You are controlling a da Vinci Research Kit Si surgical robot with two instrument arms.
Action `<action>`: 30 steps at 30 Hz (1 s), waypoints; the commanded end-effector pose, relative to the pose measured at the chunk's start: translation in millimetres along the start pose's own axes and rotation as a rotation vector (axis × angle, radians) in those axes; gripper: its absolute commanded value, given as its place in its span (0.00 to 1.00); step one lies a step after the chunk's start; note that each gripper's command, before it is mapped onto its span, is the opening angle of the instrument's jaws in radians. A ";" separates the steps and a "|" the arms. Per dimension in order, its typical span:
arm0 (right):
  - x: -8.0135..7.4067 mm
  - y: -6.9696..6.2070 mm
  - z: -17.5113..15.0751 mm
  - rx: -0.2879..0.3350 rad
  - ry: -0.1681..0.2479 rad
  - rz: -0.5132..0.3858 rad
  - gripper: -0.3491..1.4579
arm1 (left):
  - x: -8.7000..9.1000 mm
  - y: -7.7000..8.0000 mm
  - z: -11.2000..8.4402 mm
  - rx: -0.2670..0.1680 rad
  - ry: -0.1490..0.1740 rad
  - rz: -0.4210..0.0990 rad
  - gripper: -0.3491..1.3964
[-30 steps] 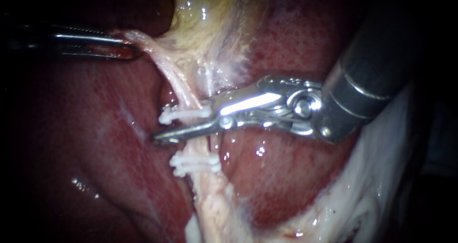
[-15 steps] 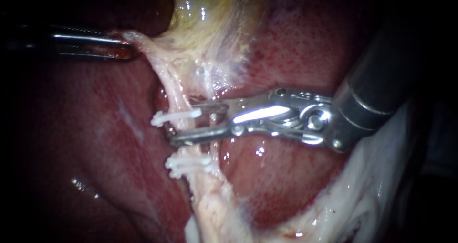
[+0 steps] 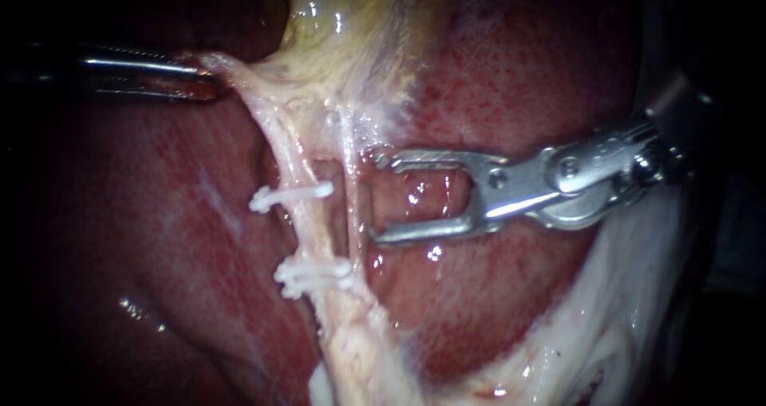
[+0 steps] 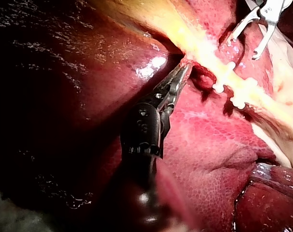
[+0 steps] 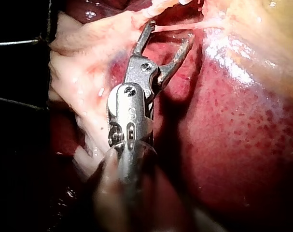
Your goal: Going back third clip left tube
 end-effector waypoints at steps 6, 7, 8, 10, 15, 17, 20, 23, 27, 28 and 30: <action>0.3 -1.2 -4.3 0.023 -0.065 -0.018 0.47 | 0.0 -0.1 0.0 0.000 0.000 0.000 0.00; 0.3 -1.4 -4.8 0.026 -0.065 -0.018 0.47 | 0.0 -0.1 0.0 0.000 0.000 0.000 0.00; 0.4 -1.5 -5.2 0.025 -0.065 -0.018 0.47 | 0.0 -0.1 0.0 0.000 0.000 0.000 0.00; 0.5 -1.6 -6.1 0.029 -0.064 -0.018 0.47 | -0.1 -0.2 0.1 0.000 0.000 0.000 0.00; 0.6 -1.6 -7.0 0.033 -0.066 -0.016 0.47 | -0.2 -0.2 0.3 0.001 0.000 0.001 0.00; 0.6 -1.6 -7.0 0.033 -0.066 -0.017 0.47 | -0.4 -0.3 0.6 0.003 0.000 0.002 0.00; 0.5 -1.7 -6.9 0.036 -0.065 -0.017 0.47 | -1.0 -0.6 1.5 0.008 0.001 -0.006 0.00; 0.5 -1.7 -6.9 0.036 -0.065 -0.017 0.47 | -2.0 -1.3 2.9 0.018 0.003 -0.006 0.00; 0.5 -1.7 -6.9 0.036 -0.065 -0.017 0.47 | -3.4 -2.0 4.9 0.012 0.001 -0.008 0.00; 0.5 -1.8 -6.9 0.036 -0.065 -0.017 0.47 | -3.6 -2.1 5.3 0.012 0.001 -0.012 0.00; 0.5 -1.8 -6.9 0.035 -0.065 -0.017 0.47 | -4.1 -2.3 6.0 0.009 0.000 -0.013 0.00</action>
